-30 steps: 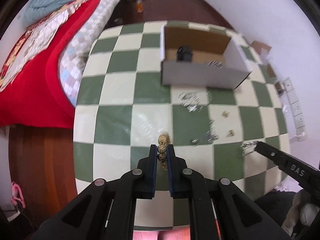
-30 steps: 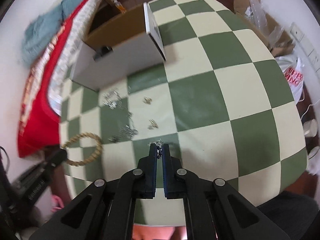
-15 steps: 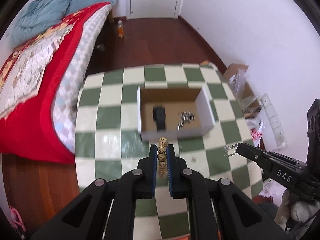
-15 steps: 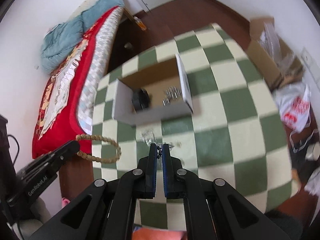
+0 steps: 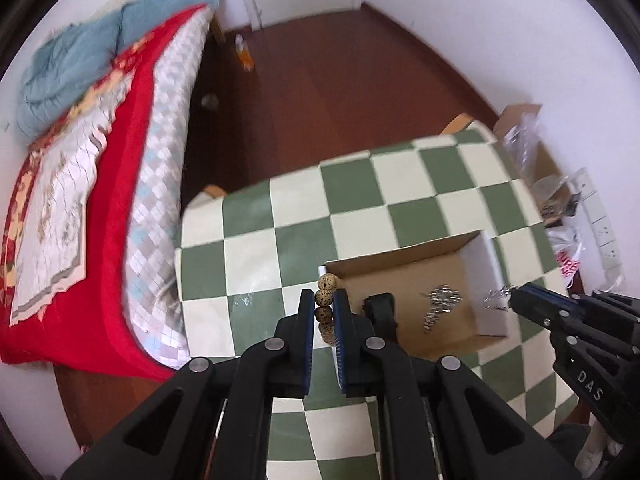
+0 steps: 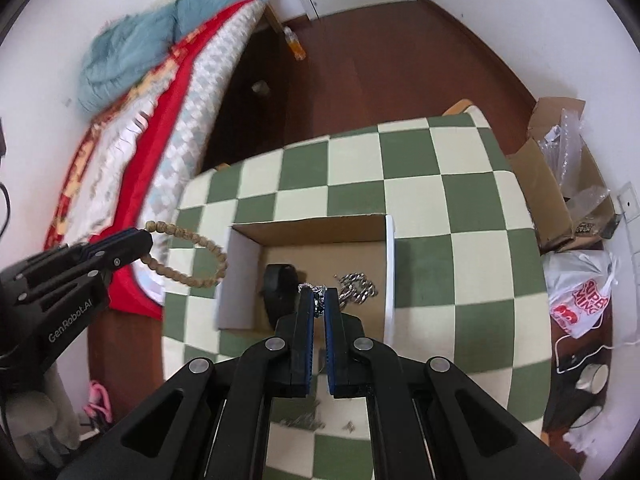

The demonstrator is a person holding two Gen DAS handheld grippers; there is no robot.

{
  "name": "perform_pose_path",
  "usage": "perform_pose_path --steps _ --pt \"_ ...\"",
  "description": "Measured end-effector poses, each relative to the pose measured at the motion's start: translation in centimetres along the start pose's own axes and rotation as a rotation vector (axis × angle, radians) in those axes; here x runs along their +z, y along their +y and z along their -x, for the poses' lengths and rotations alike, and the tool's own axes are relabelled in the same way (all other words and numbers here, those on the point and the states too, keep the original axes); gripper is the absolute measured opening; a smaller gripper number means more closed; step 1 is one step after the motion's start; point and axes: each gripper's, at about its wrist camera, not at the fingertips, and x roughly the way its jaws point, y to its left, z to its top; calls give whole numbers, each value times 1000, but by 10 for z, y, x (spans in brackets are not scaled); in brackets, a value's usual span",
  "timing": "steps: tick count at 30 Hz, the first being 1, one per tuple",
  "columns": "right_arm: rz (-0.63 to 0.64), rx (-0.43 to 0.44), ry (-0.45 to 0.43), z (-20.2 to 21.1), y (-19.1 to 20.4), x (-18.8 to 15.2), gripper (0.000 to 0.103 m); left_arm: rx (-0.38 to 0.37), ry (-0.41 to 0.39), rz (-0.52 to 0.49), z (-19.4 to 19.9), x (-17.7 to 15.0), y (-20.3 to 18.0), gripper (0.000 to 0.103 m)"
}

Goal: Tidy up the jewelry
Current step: 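Carry the bead bracelet and silver chain into the white box and release both, then withdraw both tools from the box back over the table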

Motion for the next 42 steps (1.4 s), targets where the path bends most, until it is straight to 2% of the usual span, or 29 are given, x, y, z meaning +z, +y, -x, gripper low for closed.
perform_pose_path --steps 5,12,16,17,18,19,20,21,23,25,26,27,31,33,42 --pt "5 -51 60 -41 -5 18 5 -60 95 47 -40 10 5 7" --pt "3 -96 112 -74 -15 28 5 -113 175 94 -66 13 1 7" --pt "-11 -71 153 -86 -18 32 6 -112 140 125 -58 18 2 15" --pt "-23 -70 155 -87 -19 33 9 -95 119 127 -54 20 3 20" --pt "-30 -67 153 -87 -19 34 22 -85 99 135 -50 22 5 40" --pt "-37 -64 146 -86 -19 36 33 -66 72 143 -44 24 7 70" --pt "-40 -67 138 -84 -19 36 55 -57 52 152 -40 25 9 84" --pt "-43 -67 125 -81 -18 37 62 -50 27 168 -34 25 13 96" --pt "-40 -81 106 -74 -16 37 63 -4 1 170 -26 24 16 97" --pt "-21 -129 94 -67 -11 36 77 42 -17 166 -20 21 18 101" --pt "-11 -150 91 -65 -10 35 92 69 -31 165 -17 18 18 102" --pt "9 -180 88 -62 -7 33 96 87 -40 163 -15 14 19 103" --pt "75 -283 101 -56 4 19 98 139 -65 180 -11 -8 23 103" --pt "80 -292 114 -55 5 10 102 162 -70 186 -12 -20 24 103" --pt "78 -299 133 -48 13 -26 103 170 -72 213 -6 -54 26 103"
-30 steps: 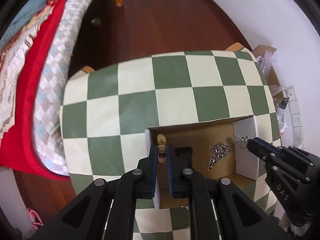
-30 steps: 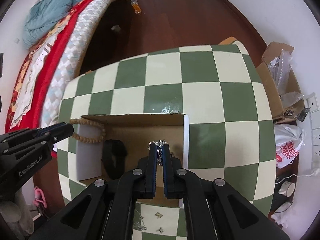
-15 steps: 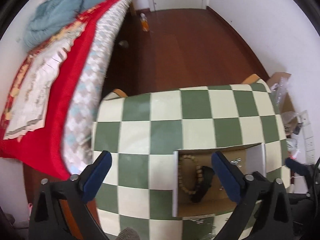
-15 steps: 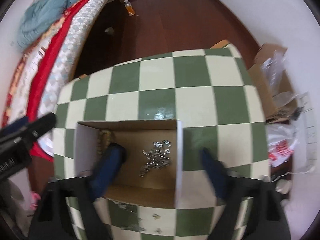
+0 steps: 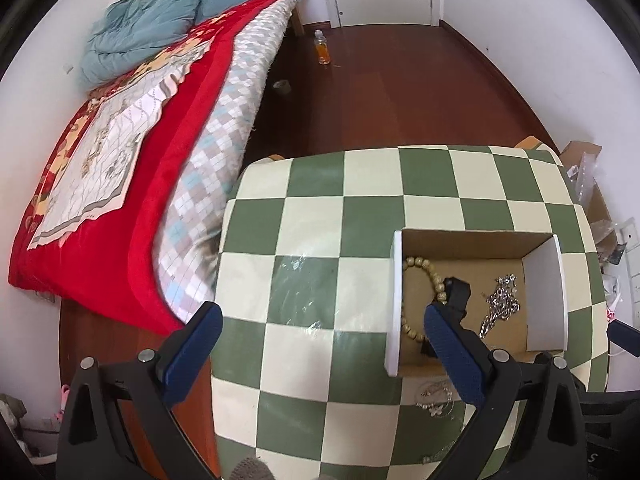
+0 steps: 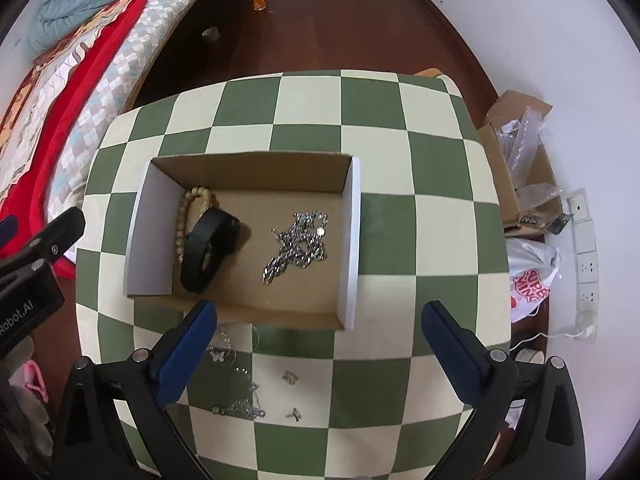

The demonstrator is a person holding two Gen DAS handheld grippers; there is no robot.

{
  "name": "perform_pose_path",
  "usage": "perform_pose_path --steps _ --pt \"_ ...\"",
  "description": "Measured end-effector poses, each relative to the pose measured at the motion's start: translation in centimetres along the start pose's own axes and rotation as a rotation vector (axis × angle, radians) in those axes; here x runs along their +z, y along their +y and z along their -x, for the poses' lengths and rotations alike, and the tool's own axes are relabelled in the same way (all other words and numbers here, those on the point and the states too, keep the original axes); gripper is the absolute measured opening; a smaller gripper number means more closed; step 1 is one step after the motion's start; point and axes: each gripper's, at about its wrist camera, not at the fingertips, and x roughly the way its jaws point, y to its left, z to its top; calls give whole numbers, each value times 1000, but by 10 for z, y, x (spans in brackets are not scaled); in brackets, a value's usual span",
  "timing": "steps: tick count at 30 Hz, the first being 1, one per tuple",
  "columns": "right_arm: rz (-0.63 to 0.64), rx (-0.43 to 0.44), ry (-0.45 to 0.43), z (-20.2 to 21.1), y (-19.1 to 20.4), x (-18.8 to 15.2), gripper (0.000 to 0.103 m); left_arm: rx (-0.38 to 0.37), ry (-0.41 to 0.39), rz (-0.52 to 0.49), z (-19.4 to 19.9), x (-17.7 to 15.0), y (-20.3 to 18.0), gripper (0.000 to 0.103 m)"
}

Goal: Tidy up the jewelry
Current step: 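Withdraw both tools from the box back over the table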

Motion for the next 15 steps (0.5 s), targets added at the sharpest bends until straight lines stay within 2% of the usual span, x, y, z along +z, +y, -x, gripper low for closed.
perform_pose_path --steps 6,15 --pt "-14 8 -48 20 1 -12 103 1 -45 21 23 -10 6 103" --pt "-23 12 -177 75 1 -31 103 -13 -172 27 84 -29 15 103"
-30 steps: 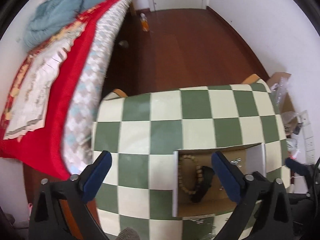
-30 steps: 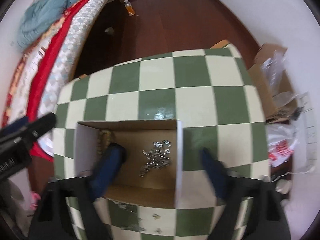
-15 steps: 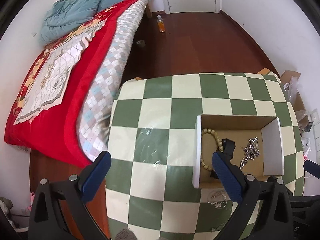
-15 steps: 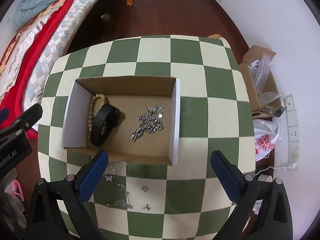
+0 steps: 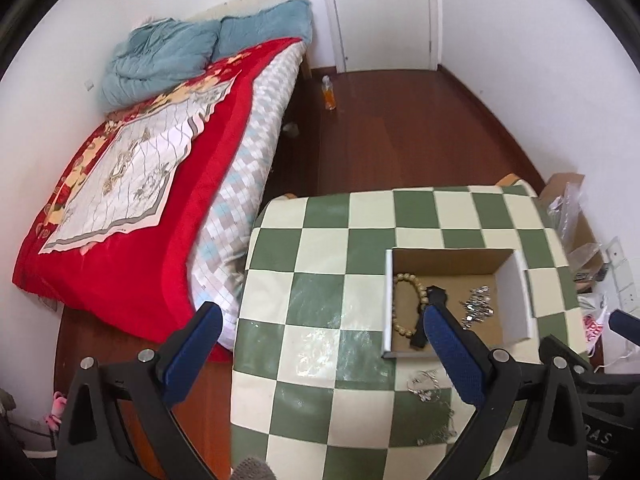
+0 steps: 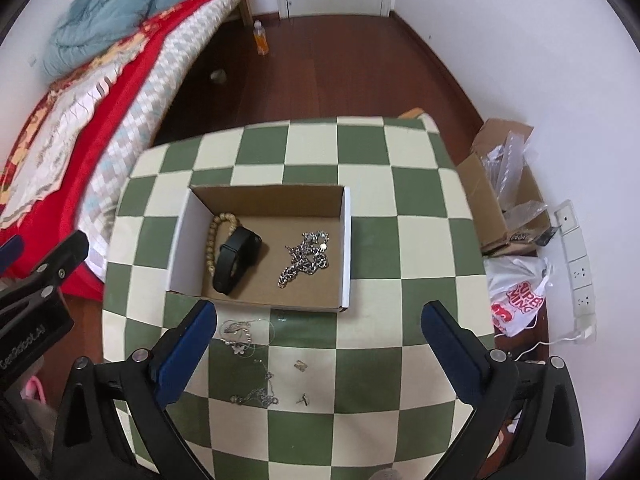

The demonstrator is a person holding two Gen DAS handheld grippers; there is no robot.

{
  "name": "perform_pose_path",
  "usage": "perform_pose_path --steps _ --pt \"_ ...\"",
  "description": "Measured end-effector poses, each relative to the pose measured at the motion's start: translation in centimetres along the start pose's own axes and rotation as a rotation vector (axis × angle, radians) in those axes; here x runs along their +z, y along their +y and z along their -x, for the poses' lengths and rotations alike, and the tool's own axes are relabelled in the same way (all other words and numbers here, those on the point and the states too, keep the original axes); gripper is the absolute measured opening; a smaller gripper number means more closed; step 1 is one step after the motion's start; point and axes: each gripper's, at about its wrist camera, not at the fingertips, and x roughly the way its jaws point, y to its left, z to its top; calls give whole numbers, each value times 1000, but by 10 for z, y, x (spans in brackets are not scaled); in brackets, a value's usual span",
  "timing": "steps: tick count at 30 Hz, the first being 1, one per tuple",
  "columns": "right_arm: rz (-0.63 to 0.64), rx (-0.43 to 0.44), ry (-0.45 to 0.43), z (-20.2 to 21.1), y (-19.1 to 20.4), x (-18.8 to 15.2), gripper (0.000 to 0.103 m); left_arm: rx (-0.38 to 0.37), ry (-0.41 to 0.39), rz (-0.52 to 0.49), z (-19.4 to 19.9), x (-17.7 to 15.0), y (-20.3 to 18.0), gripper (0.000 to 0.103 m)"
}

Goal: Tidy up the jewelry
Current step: 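Withdraw both tools from the box back over the table, then grasp a small silver earring with the right tool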

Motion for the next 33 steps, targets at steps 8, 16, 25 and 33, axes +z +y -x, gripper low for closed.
perform_pose_path --steps 8,16,25,33 --pt "-10 -14 -105 48 0 -19 103 15 -53 5 40 -16 7 103" --pt "0 39 -114 63 -1 -45 103 114 -62 11 36 -52 11 103" --pt "-49 54 94 -44 -22 -86 95 214 208 -60 -71 -112 0 103" --pt "-65 108 177 -114 -22 -97 66 227 289 -88 -116 -127 -7 103"
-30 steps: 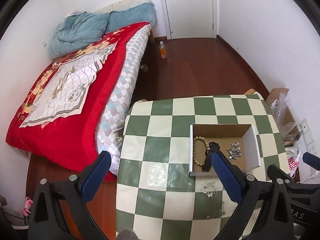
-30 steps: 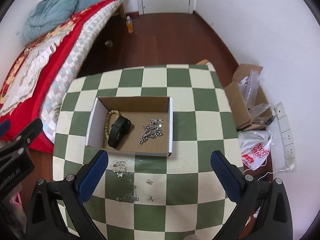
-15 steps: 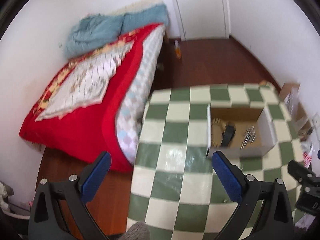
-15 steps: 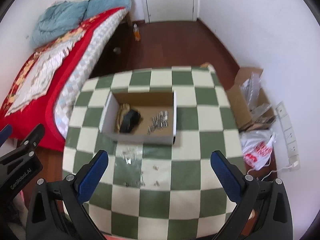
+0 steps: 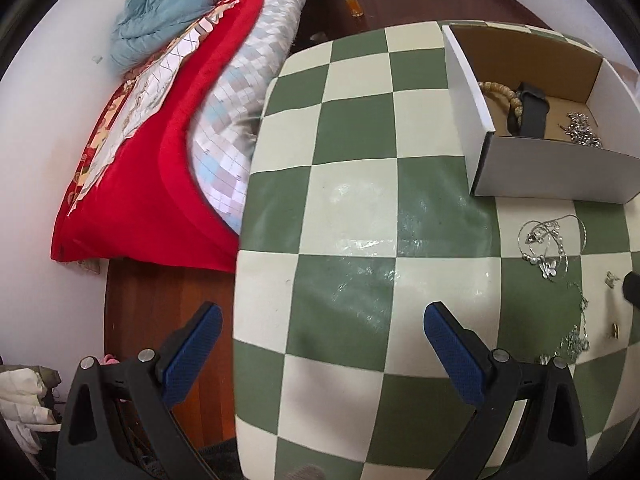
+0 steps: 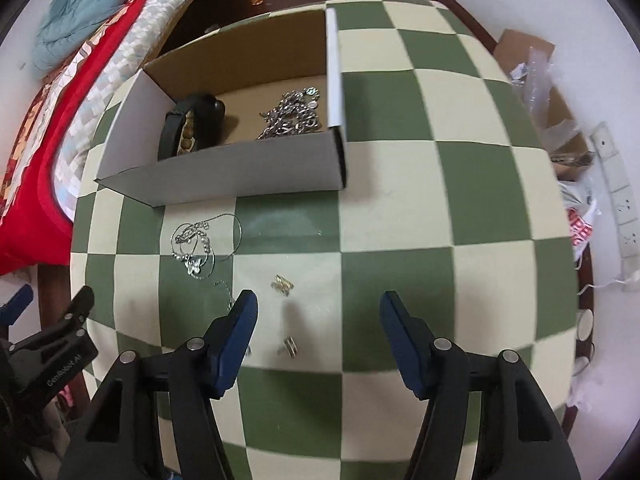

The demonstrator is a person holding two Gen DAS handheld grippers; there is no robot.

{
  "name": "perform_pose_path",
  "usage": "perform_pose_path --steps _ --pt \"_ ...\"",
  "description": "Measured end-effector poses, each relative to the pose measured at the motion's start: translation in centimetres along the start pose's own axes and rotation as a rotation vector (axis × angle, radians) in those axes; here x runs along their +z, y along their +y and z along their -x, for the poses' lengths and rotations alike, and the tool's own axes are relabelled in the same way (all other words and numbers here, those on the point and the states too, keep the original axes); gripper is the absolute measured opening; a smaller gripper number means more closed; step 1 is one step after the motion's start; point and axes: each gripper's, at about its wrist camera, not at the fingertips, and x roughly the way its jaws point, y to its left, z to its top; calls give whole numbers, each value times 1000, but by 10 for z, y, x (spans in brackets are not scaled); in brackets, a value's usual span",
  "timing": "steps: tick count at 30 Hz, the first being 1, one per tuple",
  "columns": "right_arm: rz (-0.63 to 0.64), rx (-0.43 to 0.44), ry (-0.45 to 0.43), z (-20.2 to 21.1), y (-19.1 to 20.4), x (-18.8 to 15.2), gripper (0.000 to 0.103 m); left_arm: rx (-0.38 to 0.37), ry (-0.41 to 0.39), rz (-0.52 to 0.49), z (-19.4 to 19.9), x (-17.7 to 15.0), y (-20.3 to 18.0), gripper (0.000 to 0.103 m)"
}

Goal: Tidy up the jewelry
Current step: 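Grasp a small silver earring with the right tool, then grasp the silver chain with the left tool while the right tool holds the earring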

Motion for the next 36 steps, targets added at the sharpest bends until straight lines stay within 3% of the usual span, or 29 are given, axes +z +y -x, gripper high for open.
perform_pose_path --steps 2,7,10,11,16,21,23,26,29,31,33,34,36 --pt "15 9 7 -9 5 1 65 -11 6 -1 -2 4 -3 103" --pt "68 -18 14 -24 21 0 49 -29 -4 -24 0 8 -15 103" --pt "117 -66 -4 -26 32 -3 27 -39 -1 -32 0 8 -18 103" --pt "136 -79 -9 -27 35 -4 9 -48 -1 -34 1 7 -20 103" --pt "145 -75 -28 -24 31 -12 8 -124 -1 -58 10 1 -29 102" --pt "11 41 -42 -1 -6 -18 8 -285 20 -141 20 -11 -57 102" --pt "-39 84 -33 4 -20 -23 8 -326 31 -185 22 -17 -72 97" --pt "-103 132 -17 7 -37 -32 8 -356 53 -227 21 -21 -90 84" --pt "-130 139 -16 10 -41 -32 8 -371 67 -248 20 -24 -102 63" --pt "-138 142 -15 12 -45 -35 8 -397 58 -242 22 -25 -103 36" --pt "-142 140 -17 12 -46 -36 8 -406 58 -237 24 -25 -102 16" --pt "-143 138 -17 13 -46 -38 8 -409 63 -236 24 -25 -103 9" --pt "-140 133 -20 14 -46 -39 8 -404 61 -230 24 -26 -103 9"
